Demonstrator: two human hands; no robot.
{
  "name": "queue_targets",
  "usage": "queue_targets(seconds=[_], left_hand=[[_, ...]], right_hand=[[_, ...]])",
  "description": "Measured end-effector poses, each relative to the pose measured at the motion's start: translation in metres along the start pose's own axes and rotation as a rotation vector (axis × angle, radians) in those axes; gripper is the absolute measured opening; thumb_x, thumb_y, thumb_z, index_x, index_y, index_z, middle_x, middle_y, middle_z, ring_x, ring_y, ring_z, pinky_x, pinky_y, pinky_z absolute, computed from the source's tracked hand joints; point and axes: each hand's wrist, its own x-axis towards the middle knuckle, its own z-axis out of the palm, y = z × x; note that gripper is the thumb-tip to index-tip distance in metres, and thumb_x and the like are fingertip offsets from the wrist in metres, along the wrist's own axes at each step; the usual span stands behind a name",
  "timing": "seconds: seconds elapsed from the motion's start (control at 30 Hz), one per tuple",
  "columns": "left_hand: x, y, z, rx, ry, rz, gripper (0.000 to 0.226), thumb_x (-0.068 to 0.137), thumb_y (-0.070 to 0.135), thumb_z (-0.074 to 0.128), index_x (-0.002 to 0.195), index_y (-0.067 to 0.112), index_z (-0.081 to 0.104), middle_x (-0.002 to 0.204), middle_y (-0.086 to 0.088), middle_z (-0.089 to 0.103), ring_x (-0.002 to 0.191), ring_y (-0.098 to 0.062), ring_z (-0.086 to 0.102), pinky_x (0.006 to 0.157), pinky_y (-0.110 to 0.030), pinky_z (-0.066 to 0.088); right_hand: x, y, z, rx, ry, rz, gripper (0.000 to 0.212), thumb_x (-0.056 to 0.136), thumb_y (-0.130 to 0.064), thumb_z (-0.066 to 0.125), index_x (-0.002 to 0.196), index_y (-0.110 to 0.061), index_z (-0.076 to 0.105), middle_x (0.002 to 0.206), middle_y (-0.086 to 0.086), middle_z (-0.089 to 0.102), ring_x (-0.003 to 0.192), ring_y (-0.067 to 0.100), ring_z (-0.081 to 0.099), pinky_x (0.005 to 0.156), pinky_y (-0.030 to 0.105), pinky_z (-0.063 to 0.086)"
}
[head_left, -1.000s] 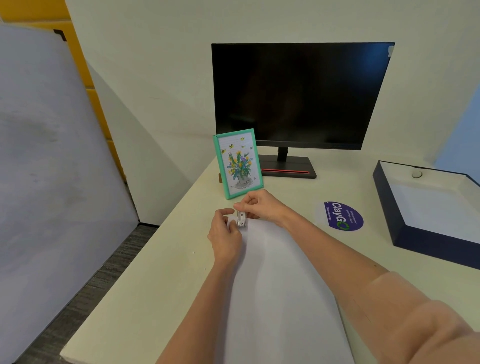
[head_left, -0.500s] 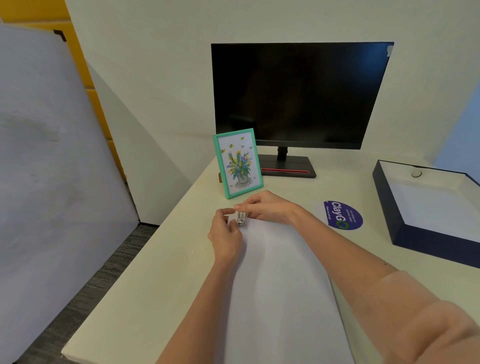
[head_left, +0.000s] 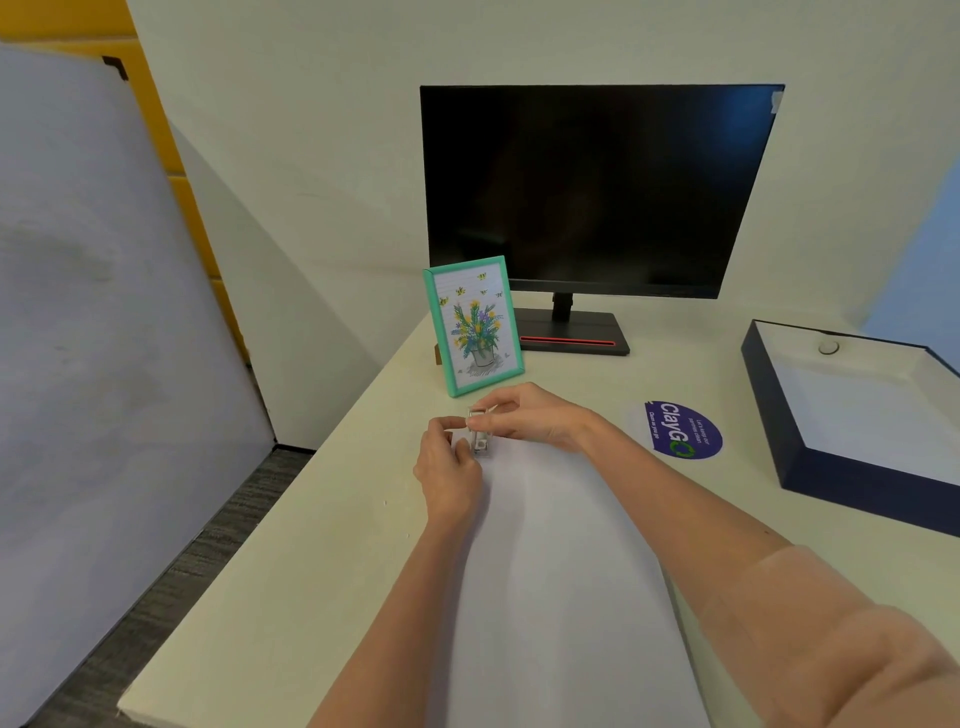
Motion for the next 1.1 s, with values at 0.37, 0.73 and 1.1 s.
queue_targets(seconds=[0.37,0.73,1.1], left_hand=[[0.000,0.000,0.001,0.017,-0.004,0.019,0.025,0.088,-0.002,0.045,0.107,0.012,0.054,0.108,-0.009,0.063,0.100,-0.031,0.057,0.093,-0.051,0.042],[0.002,-0.003,0.002,-0.013,-0.005,0.023,0.022,0.088,0.000,0.048,0.101,0.016,0.055,0.106,-0.007,0.064,0.099,-0.029,0.058,0.091,-0.051,0.044],[0.000,-0.001,0.000,-0.016,0.000,0.012,0.028,0.088,-0.004,0.042,0.104,0.014,0.057,0.112,-0.005,0.062,0.108,-0.025,0.053,0.097,-0.045,0.041]], right_hand=[[0.000,0.003,0.004,-0.008,0.021,0.026,0.050,0.075,-0.046,0.075,0.112,-0.014,0.066,0.095,0.001,0.070,0.092,0.011,0.065,0.090,0.026,0.050],[0.002,0.003,0.005,-0.023,0.010,0.068,0.050,0.069,-0.031,0.083,0.112,-0.020,0.061,0.111,0.011,0.068,0.112,0.020,0.059,0.101,0.033,0.042],[-0.002,0.014,-0.011,0.019,0.056,0.186,0.044,0.073,-0.035,0.079,0.107,-0.017,0.056,0.100,-0.002,0.062,0.097,0.015,0.054,0.083,0.028,0.043]])
